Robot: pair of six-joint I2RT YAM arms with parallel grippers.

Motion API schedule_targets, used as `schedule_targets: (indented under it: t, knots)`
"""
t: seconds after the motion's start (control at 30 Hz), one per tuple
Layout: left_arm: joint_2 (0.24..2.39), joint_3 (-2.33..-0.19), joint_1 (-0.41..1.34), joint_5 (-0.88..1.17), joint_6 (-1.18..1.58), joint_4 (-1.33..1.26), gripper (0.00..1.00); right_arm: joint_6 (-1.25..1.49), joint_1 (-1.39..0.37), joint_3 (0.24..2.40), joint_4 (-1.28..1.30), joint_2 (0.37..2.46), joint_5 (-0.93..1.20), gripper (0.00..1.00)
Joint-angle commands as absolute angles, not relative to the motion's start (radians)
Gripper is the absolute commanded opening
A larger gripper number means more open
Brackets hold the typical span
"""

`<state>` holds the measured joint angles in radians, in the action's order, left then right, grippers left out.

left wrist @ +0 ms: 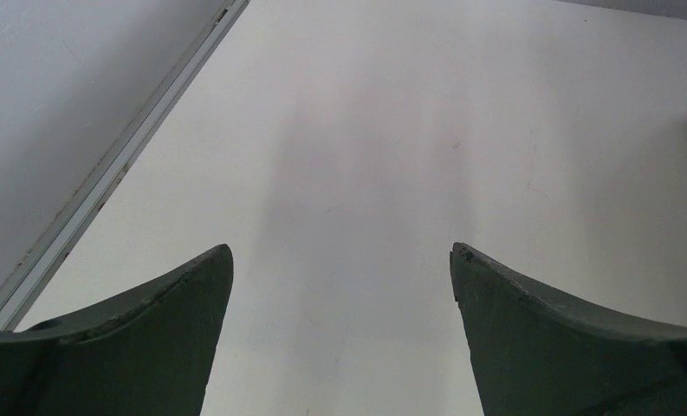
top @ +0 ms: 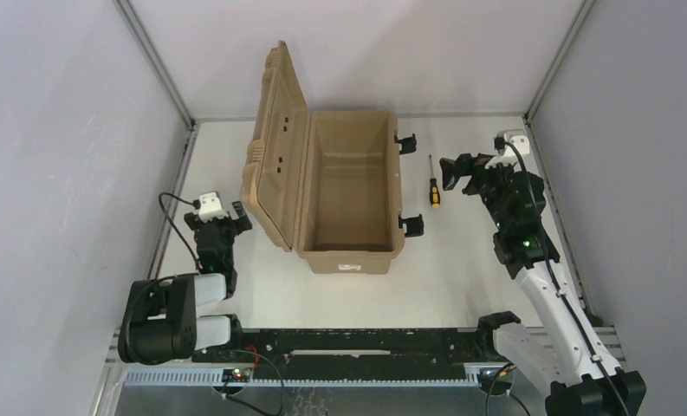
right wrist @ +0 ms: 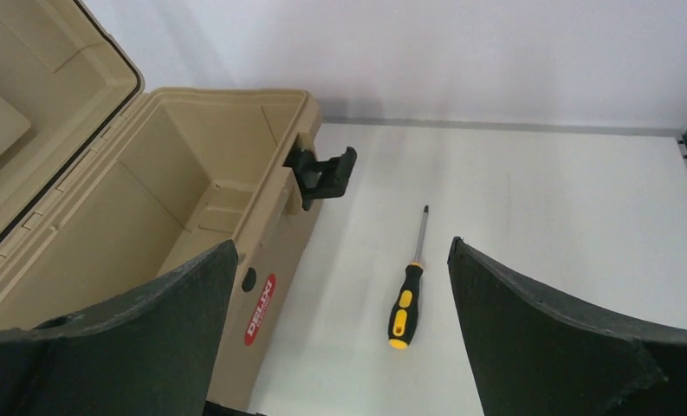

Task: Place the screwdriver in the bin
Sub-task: Pick up the screwdriver from the center of the board.

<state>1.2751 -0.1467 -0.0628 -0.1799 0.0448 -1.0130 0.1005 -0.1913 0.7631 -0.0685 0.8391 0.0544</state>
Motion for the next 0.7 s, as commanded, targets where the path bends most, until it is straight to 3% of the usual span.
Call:
schedule_targets:
  t: [0.0, 0.33, 0.67]
  knots:
    - [1.258, -0.192, -0.063, -0.182, 0.031, -1.052, 1.0, 0.075, -0.209, 0.88, -0.013, 0.864, 0.068, 1.0]
    - [1.257, -0.192, -0.063, -0.182, 0.03, -1.052, 1.0, 0.085, -0.212, 1.089, 0.174, 0.955, 0.032, 1.0]
    - [1.258, -0.192, -0.062, -0.182, 0.03, -1.052, 1.0, 0.122, -0.209, 1.435, 0.441, 1.189, -0.045, 1.0]
